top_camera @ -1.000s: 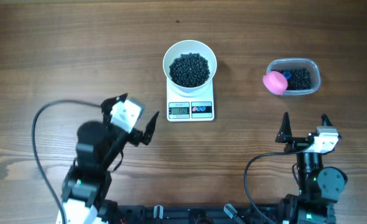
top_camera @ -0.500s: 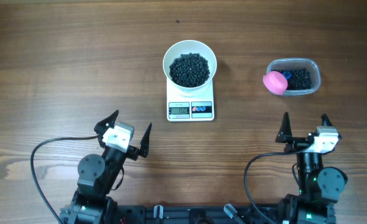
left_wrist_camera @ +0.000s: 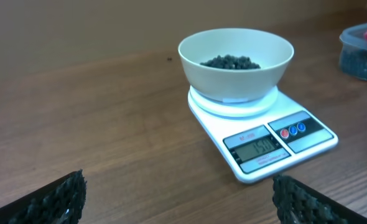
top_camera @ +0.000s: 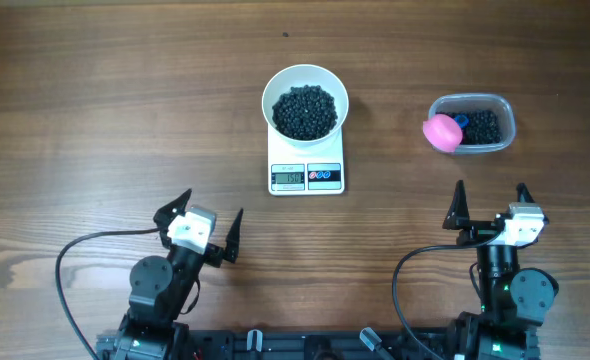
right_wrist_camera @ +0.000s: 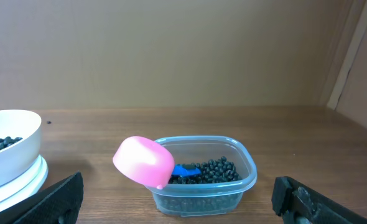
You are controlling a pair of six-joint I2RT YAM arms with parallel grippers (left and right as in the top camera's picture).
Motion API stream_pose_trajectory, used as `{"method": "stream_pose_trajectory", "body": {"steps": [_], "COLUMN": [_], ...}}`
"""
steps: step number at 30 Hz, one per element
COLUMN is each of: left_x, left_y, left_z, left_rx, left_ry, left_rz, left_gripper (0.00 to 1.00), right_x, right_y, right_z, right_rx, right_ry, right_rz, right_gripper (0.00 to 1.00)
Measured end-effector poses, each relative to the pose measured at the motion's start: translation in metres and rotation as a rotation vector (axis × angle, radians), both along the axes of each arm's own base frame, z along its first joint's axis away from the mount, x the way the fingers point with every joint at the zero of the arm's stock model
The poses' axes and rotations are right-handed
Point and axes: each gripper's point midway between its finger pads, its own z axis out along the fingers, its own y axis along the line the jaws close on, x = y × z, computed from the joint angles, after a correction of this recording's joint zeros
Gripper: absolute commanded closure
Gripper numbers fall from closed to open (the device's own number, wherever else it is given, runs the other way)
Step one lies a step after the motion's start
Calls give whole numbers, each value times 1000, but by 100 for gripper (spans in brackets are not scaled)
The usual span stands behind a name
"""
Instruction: Scoop item into bowl and weigh 150g on scale
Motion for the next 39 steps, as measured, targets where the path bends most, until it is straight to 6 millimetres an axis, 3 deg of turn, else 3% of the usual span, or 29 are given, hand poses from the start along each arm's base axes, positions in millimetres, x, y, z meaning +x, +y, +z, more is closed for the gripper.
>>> {"method": "stream_pose_trajectory", "body": {"steps": [39], "left_x": [0], "left_y": [1], "left_z": [1], "left_rx": [-16], "left_ry": [3], "left_rz": [10], "left_gripper": [0], "right_x": [0], "right_y": [0], "right_z": [0], "right_rx": [0], "right_ry": [0], "right_rz": [0], "right_gripper": [0]}}
